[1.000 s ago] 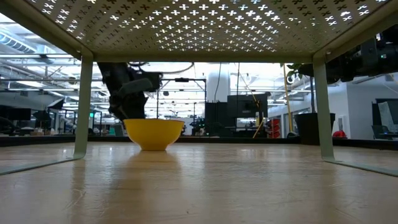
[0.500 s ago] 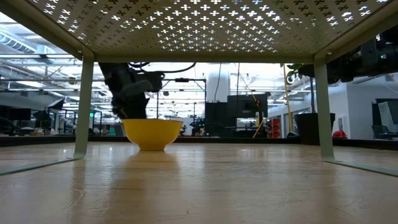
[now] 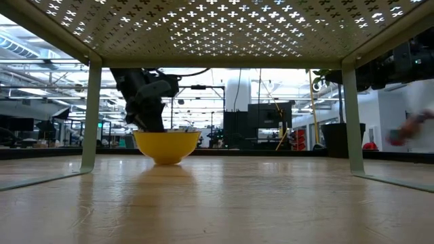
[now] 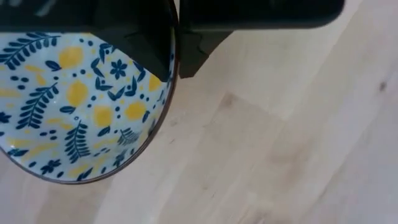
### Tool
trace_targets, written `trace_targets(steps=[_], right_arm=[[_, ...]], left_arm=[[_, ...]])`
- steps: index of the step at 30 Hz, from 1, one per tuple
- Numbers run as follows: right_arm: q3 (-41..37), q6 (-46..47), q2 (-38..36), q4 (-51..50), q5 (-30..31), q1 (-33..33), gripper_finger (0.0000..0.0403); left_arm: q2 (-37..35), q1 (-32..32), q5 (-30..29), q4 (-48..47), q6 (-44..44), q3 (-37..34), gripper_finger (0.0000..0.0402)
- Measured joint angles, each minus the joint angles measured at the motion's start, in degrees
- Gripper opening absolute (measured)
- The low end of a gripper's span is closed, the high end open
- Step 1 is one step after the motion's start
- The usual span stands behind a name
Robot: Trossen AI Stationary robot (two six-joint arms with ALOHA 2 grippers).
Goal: Pick & Place Mini bowls
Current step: Stack the top yellow patterned bowl on the yellow patterned bowl on the shelf
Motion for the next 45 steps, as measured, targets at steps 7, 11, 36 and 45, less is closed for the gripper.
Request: trace_targets(steps=[7,11,36,45], right_arm=[[0.0,0.0,0.0,0.0,0.0,0.0,0.0],[0.0,0.0,0.0,0.0,0.0,0.0,0.0],[0.0,0.0,0.1,0.1,0.0,0.0,0.0],[0.0,0.0,0.2,0.1,0.0,0.0,0.0]], left_arm=[[-0.1,0.7,-0.1,-0.3,-0.3,-0.1,0.0013],[0.0,0.8,-0.3,-0.3,-0.4,-0.1,0.0016],[-10.6,0.8,-11.0,-27.5,8.0,22.8,0.0016],[-12.2,-4.4,-10.3,-36.6,4.6,37.4,0.0012]])
